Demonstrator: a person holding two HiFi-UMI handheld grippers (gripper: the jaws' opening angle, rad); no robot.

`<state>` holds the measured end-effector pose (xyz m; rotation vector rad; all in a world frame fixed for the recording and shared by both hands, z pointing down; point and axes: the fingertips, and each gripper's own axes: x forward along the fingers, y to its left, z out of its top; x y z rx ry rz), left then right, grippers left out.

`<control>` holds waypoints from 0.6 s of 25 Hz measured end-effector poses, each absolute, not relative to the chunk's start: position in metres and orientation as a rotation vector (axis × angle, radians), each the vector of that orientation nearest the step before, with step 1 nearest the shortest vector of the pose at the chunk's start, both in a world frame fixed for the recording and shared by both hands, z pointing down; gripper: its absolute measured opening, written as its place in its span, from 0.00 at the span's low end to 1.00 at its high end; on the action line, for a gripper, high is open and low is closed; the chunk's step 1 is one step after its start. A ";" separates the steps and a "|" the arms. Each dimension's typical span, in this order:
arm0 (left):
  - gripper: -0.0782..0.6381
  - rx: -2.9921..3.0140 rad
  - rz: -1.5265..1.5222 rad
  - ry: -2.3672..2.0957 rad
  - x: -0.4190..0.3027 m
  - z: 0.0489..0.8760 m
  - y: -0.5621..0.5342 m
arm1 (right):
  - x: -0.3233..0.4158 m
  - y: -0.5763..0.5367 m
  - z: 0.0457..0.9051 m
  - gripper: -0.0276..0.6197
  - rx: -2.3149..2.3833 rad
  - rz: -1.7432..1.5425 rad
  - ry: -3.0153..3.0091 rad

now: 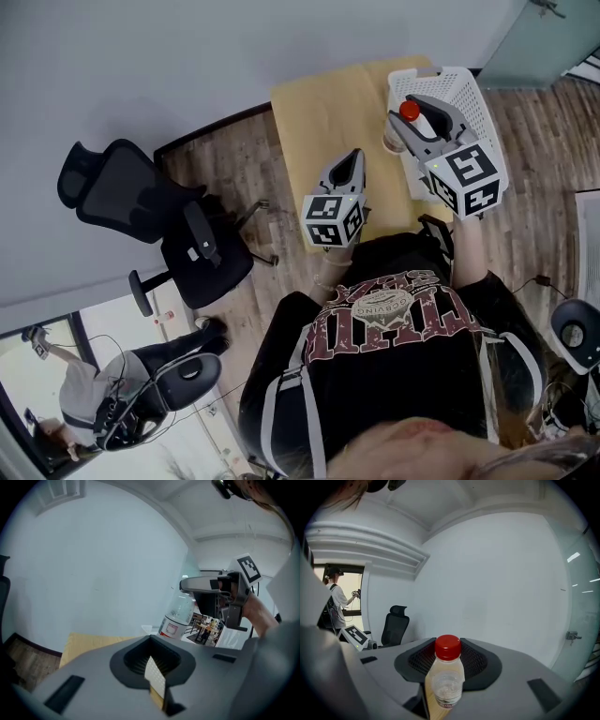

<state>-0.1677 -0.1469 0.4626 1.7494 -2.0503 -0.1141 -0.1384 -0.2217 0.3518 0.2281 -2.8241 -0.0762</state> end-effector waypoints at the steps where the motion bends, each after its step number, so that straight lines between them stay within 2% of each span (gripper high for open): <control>1: 0.18 1.739 -0.114 -2.057 -0.170 0.463 -0.145 | -0.142 -0.220 0.354 0.30 0.214 -0.073 -2.821; 15: 0.18 1.630 -0.124 -2.129 -0.194 0.468 -0.121 | -0.180 -0.204 0.414 0.30 0.065 -0.016 -2.732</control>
